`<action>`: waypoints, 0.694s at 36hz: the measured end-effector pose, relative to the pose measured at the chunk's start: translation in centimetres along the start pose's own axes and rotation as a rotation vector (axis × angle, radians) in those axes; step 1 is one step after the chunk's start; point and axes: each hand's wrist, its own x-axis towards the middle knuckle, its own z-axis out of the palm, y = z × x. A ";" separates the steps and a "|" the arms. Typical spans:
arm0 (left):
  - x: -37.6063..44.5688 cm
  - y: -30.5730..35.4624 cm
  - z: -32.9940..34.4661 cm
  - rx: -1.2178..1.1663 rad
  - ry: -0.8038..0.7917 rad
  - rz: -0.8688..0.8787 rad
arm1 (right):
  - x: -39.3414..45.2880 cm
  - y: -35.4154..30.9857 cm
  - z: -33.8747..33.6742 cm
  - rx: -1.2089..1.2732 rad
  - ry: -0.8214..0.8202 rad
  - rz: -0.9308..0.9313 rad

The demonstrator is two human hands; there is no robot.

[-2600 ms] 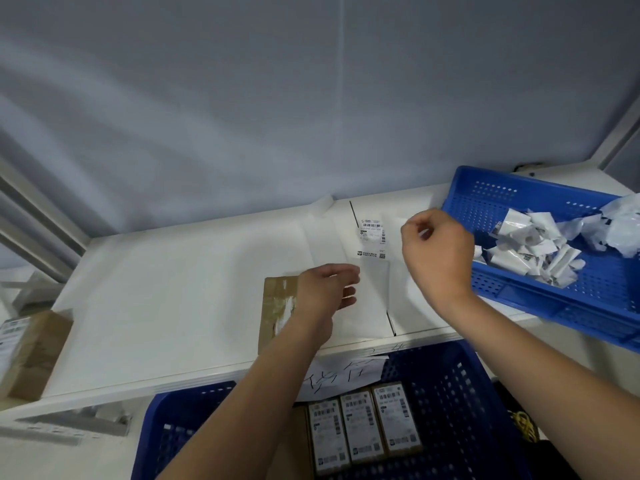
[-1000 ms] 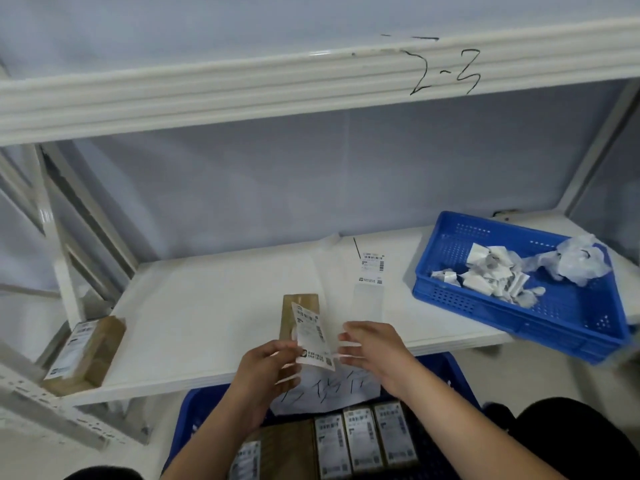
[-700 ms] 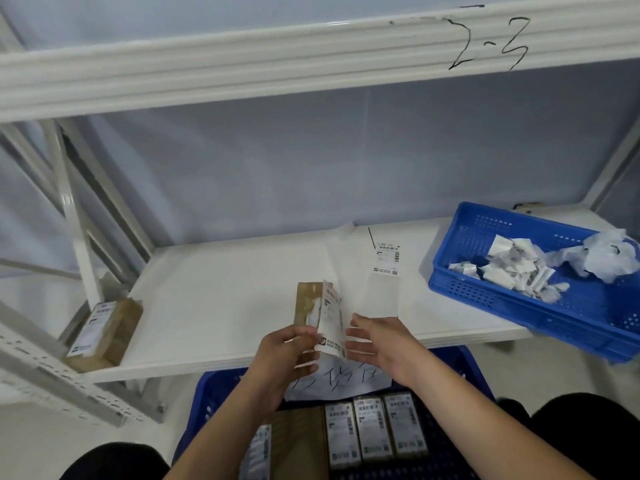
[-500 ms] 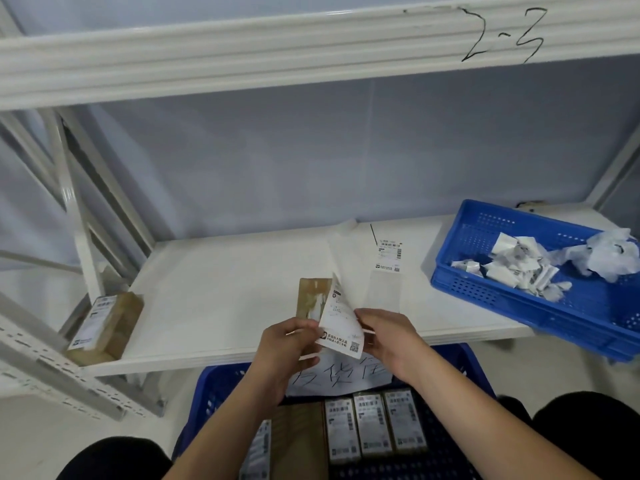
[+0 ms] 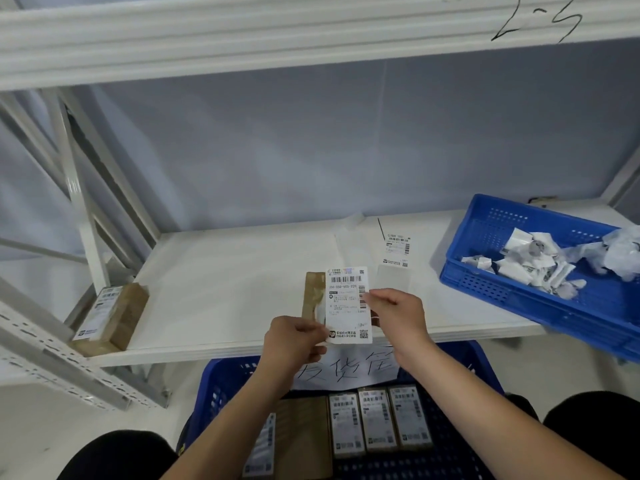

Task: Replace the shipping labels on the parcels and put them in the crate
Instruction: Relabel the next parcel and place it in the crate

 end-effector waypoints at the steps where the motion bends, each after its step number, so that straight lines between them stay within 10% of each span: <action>1: 0.1 0.1 -0.1 0.011 -0.008 -0.004 | 0.0 -0.1 0.1 -0.016 0.014 -0.036; 25: 7.6 2.0 -1.6 -0.071 -0.110 -0.041 | 7.1 -0.8 2.6 -0.103 -0.127 -0.093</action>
